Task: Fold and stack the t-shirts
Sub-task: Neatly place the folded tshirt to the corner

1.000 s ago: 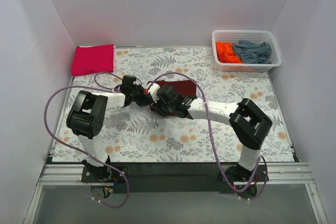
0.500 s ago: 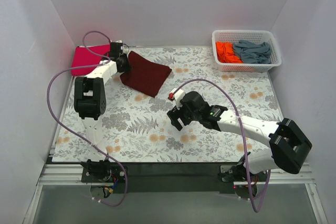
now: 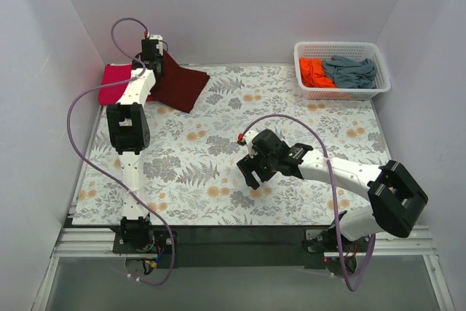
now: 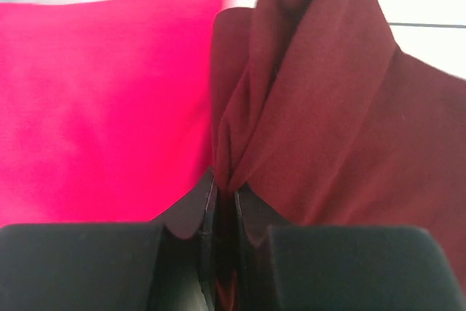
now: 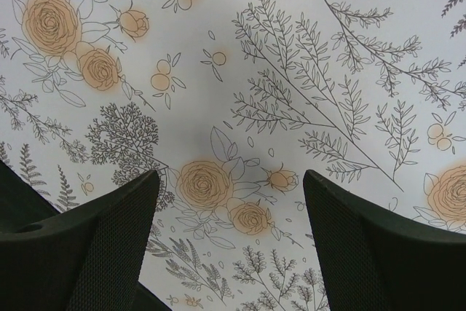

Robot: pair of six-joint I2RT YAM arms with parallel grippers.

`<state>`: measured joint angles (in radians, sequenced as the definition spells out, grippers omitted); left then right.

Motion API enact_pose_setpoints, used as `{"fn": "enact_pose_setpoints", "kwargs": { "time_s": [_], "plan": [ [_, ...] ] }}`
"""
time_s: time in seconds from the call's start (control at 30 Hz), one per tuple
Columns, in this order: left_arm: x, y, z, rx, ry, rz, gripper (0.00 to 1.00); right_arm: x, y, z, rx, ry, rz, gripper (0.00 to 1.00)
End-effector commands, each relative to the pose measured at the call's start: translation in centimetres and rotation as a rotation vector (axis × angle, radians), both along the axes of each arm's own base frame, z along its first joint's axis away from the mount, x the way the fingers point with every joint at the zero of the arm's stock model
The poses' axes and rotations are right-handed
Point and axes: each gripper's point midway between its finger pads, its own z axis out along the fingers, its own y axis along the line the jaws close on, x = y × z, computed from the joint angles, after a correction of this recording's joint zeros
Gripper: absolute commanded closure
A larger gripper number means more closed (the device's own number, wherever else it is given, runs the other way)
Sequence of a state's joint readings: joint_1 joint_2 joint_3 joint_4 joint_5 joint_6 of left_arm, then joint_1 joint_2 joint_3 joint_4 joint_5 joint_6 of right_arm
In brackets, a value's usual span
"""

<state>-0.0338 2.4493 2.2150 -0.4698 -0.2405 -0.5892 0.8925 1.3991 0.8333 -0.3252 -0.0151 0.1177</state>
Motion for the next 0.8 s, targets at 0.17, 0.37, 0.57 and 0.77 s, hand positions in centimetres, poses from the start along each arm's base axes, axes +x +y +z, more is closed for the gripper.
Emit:
{"fn": "enact_pose_setpoints", "kwargs": {
  "time_s": [0.17,0.37,0.57,0.77],
  "plan": [
    [0.3,8.7,9.9,0.14,-0.165,0.101,1.0,0.7,0.5,0.4,-0.042,0.038,-0.023,0.15],
    [0.3,11.9,12.9,0.174,-0.217,0.121,1.0,0.5,0.2,0.4,-0.064,0.05,-0.023,0.15],
    [-0.6,15.2,14.6,0.211,-0.244,0.174,1.0,0.4,0.0,0.4,-0.067,0.059,-0.03,0.16],
    [-1.3,17.8,13.4,0.246,-0.229,0.245,1.0,0.3,-0.1,0.2,-0.076,0.068,-0.035,0.16]
  ]
}}
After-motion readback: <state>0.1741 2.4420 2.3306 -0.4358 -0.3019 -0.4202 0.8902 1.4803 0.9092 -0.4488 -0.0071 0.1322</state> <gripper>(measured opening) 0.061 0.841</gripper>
